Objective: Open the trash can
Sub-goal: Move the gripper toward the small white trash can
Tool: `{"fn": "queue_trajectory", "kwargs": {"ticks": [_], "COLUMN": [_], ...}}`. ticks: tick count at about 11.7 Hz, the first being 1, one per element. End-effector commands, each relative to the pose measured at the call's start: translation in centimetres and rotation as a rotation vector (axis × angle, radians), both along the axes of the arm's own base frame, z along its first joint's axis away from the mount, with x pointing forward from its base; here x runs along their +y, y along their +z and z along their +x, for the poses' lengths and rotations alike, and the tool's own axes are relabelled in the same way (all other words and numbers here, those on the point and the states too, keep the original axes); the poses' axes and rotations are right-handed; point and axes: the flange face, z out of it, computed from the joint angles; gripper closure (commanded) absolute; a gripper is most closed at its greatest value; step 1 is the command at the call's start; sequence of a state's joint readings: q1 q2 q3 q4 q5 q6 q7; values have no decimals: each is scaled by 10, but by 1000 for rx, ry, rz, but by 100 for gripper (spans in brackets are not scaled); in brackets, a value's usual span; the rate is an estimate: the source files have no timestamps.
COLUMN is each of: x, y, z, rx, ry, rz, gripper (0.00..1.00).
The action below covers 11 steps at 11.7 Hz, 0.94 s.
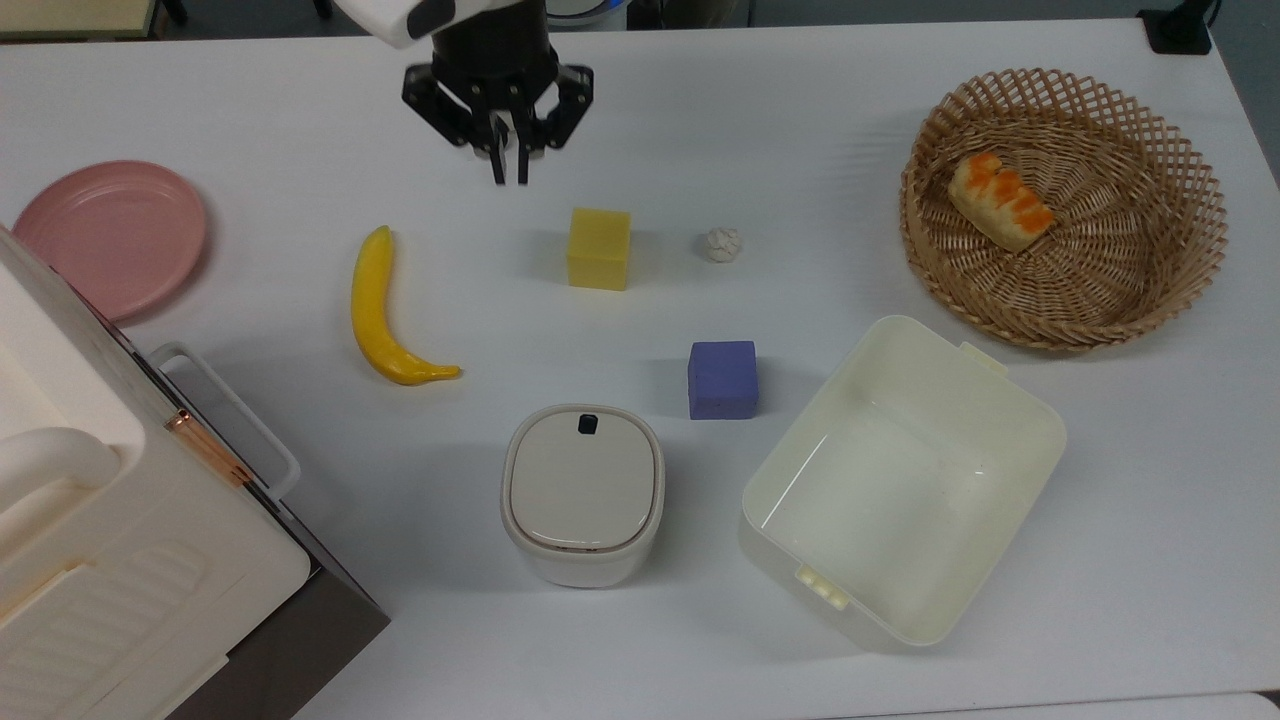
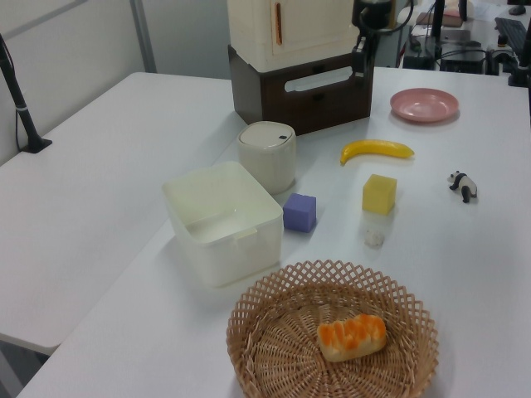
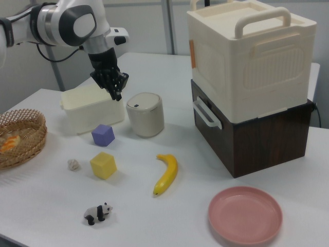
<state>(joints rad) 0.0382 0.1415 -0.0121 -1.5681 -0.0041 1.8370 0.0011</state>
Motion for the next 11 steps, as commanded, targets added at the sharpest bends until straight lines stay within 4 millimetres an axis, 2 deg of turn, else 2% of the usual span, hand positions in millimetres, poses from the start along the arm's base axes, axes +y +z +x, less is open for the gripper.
{"fn": "queue_trajectory", "kwargs": {"ticks": [1, 2, 3, 5, 6, 8, 11], "x": [14, 16, 19, 30, 29, 42, 60], "y": [-17, -20, -11, -14, -13, -27, -71], "z": [30, 37, 50, 66, 80, 98, 122], "rx": [-101, -136, -210, -257, -306, -376, -466], "ry": [30, 33, 27, 27, -7, -35, -85], "rz": [13, 13, 33, 51, 55, 56, 24], "gripper": [84, 84, 84, 84, 84, 84, 84]}}
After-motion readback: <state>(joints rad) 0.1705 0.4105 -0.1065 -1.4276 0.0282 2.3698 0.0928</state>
